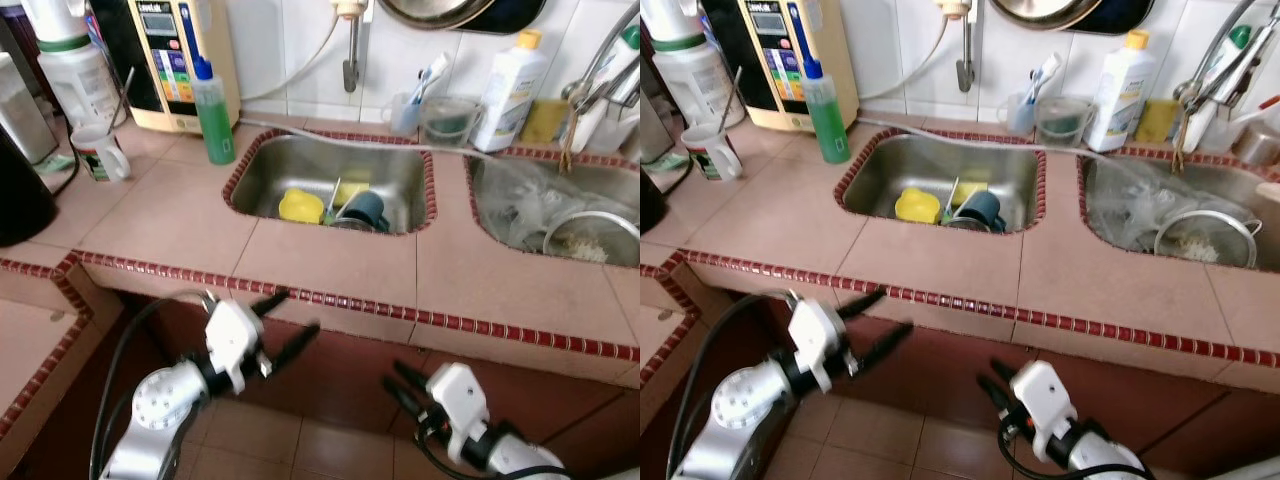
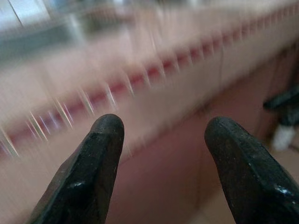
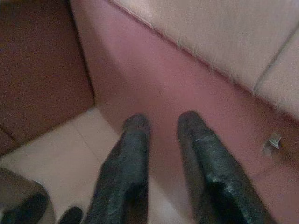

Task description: Kitchen organization

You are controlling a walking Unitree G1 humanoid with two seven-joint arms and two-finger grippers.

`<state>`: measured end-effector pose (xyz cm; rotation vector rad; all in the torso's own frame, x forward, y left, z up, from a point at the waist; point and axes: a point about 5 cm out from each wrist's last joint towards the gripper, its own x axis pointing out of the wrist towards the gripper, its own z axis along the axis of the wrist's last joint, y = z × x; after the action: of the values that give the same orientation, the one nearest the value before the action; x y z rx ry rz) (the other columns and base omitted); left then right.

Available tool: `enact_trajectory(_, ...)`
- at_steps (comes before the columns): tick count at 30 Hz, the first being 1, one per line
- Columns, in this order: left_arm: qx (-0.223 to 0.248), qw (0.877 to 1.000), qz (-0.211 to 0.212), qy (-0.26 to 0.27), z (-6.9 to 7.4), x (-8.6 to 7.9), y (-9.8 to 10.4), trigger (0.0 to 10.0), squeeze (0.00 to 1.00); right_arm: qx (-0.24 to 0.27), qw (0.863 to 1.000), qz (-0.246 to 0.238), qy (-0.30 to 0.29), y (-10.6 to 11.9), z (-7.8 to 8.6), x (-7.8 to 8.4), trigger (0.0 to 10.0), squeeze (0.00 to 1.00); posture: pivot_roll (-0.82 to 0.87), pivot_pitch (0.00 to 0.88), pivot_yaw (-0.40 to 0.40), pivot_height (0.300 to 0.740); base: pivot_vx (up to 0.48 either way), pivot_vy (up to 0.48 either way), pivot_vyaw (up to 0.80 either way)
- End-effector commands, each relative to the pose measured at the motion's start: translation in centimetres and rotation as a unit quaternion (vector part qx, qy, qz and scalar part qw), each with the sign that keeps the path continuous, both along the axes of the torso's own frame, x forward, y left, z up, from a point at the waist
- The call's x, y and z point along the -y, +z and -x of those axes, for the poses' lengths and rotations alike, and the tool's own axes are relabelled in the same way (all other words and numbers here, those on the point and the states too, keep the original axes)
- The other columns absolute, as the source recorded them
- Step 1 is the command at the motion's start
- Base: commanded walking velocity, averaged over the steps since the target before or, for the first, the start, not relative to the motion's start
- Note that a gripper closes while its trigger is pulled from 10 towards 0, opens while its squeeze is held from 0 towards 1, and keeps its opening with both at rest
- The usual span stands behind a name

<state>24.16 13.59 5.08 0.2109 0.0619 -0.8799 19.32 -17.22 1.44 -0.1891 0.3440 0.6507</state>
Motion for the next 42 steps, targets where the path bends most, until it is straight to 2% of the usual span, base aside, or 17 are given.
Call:
enact_trajectory(1,-0.032,0.999,-0.030,-0.007,0.3,0.0,-2.0,10.0,0.00,-0.031,0.999,0.019,-0.014,-1.8,0.4,0.2,10.0,0.00,-0.21,0.038,0.018,0.740,0.000,0.000,0.00)
enact_trajectory(2,-0.055,0.998,-0.042,-0.003,0.5,0.1,-3.1,10.0,0.00,-0.058,0.998,0.023,-0.030,-2.9,0.6,0.4,10.0,0.00,-0.21,0.040,0.019,0.740,0.000,0.000,0.00)
enact_trajectory(3,-0.092,0.994,-0.063,0.007,0.9,0.2,-4.9,10.0,0.00,-0.101,0.993,0.026,-0.059,-4.7,1.2,0.8,10.0,0.82,-0.21,0.039,0.023,0.740,0.000,0.000,0.00)
enact_trajectory(5,-0.106,0.991,-0.076,0.011,1.0,0.3,-5.7,10.0,0.00,-0.120,0.990,0.026,-0.076,-5.6,1.5,1.0,10.0,0.82,-0.21,0.041,0.023,0.740,0.000,0.000,0.00)
enact_trajectory(6,-0.141,0.987,-0.078,0.027,1.1,0.7,-6.8,10.0,0.00,-0.147,0.983,0.027,-0.102,-6.7,2.0,1.2,10.0,1.00,-0.21,0.040,0.024,0.740,0.000,0.000,0.00)
enact_trajectory(7,-0.141,0.987,-0.078,0.027,1.1,0.7,-6.8,10.0,0.00,-0.147,0.983,0.027,-0.102,-6.7,2.0,1.2,10.0,1.00,-0.21,0.040,0.024,0.740,0.000,0.000,0.00)
enact_trajectory(8,-0.163,0.982,-0.093,0.038,1.3,0.9,-7.7,10.0,0.00,-0.169,0.976,0.051,-0.130,-7.7,2.4,1.5,10.0,1.00,-0.21,0.039,0.031,0.740,0.000,0.000,0.00)
enact_trajectory(11,-0.185,0.976,-0.107,0.048,1.5,1.0,-8.4,10.0,0.00,-0.198,0.967,0.045,-0.155,-8.5,2.9,1.7,10.0,1.00,-0.22,0.037,0.034,0.740,0.000,0.000,0.00)
enact_trajectory(13,-0.211,0.965,-0.136,0.078,1.7,0.8,-9.4,10.0,0.00,-0.217,0.957,0.074,-0.179,-9.4,3.5,2.0,10.0,1.00,-0.22,0.032,0.043,0.740,0.000,0.000,0.00)
enact_trajectory(19,-0.255,0.939,-0.185,0.137,2.2,0.4,-10.9,10.0,0.00,-0.247,0.933,0.070,-0.252,-10.3,4.5,2.6,10.0,1.00,-0.22,0.016,0.050,0.740,0.000,0.000,0.00)
enact_trajectory(20,-0.265,0.933,-0.194,0.148,2.4,0.1,-11.2,10.0,0.00,-0.254,0.927,0.065,-0.268,-10.5,4.7,2.6,10.0,1.00,-0.22,0.013,0.050,0.740,0.000,0.000,0.00)
enact_trajectory(21,-0.281,0.919,-0.224,0.164,3.3,-0.4,-12.0,10.0,0.00,-0.269,0.913,0.060,-0.301,-10.9,5.4,2.8,10.0,1.00,-0.22,0.001,0.052,0.740,0.000,0.000,0.00)
enact_trajectory(23,-0.294,0.905,-0.253,0.175,4.3,-0.9,-12.7,10.0,0.00,-0.282,0.900,0.066,-0.325,-11.2,6.1,2.9,10.0,1.00,-0.23,0.000,0.055,0.740,0.000,0.000,0.00)
enact_trajectory(26,-0.306,0.897,-0.267,0.175,5.3,-1.0,-13.3,10.0,0.00,-0.297,0.892,0.069,-0.333,-11.6,6.9,2.5,10.0,1.00,-0.23,0.000,0.058,0.740,0.000,0.000,0.00)
enact_trajectory(31,-0.320,0.888,-0.278,0.176,6.4,-0.9,-13.9,10.0,0.00,-0.298,0.889,0.056,-0.343,-11.7,7.0,2.0,10.0,1.00,-0.23,0.000,0.051,0.740,0.000,0.000,0.00)
enact_trajectory(35,-0.323,0.887,-0.289,0.157,7.1,-0.4,-14.2,10.0,0.00,-0.299,0.890,0.056,-0.339,-11.7,6.8,1.5,10.0,1.00,-0.23,0.000,0.047,0.740,0.000,0.000,0.00)
enact_trajectory(42,-0.316,0.888,-0.297,0.153,6.8,0.0,-14.1,10.0,0.00,-0.299,0.902,0.073,-0.302,-11.7,6.4,1.1,10.0,1.00,-0.22,0.000,0.050,0.740,0.000,0.000,0.00)
